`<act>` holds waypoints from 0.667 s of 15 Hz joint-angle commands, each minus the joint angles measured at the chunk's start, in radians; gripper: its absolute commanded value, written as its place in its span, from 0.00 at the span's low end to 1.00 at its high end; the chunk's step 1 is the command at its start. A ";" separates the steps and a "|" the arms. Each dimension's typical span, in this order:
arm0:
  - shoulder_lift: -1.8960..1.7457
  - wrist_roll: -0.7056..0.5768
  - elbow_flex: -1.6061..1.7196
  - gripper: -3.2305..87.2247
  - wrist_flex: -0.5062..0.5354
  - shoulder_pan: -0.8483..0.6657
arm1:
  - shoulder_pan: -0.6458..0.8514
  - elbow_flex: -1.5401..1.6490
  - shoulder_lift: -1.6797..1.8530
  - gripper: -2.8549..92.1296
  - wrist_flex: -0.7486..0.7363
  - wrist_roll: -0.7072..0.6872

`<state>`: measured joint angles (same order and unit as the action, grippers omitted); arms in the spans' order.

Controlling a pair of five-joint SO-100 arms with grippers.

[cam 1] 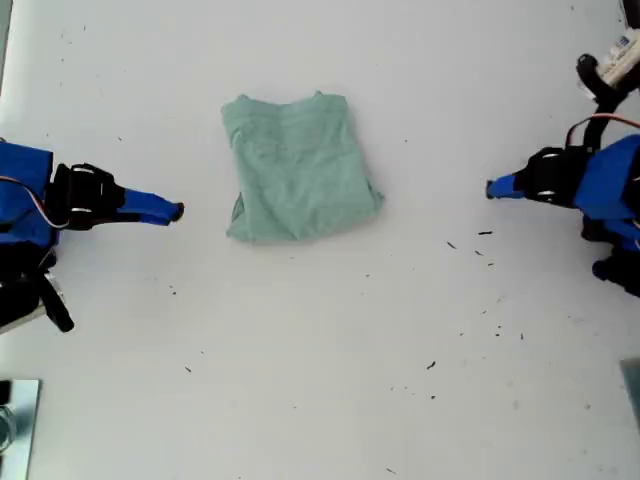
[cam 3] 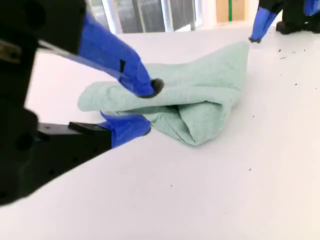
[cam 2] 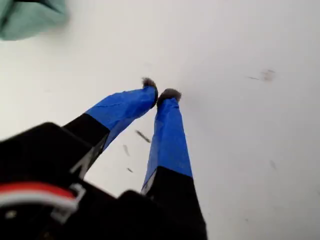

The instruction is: Fold t shirt

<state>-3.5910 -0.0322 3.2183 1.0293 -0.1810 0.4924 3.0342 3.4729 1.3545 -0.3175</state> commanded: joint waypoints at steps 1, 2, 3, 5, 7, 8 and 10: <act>-0.014 -0.043 0.018 0.17 0.008 0.071 | -0.026 0.071 0.032 0.08 -0.017 -0.040; -0.014 -0.043 0.018 0.17 0.008 0.089 | -0.017 0.071 0.032 0.08 -0.015 -0.207; -0.014 -0.043 0.018 0.17 0.008 0.101 | -0.011 0.066 0.032 0.08 -0.008 -0.440; -0.014 -0.043 0.018 0.17 0.008 0.106 | -0.018 0.066 0.031 0.07 -0.003 -0.449; -0.014 -0.043 0.018 0.17 0.008 0.106 | -0.018 0.066 0.031 0.07 -0.003 -0.448; -0.014 -0.043 0.018 0.17 0.008 0.106 | -0.018 0.066 0.031 0.07 -0.003 -0.448; -0.014 -0.043 0.018 0.17 0.008 0.106 | -0.018 0.066 0.031 0.07 -0.003 -0.448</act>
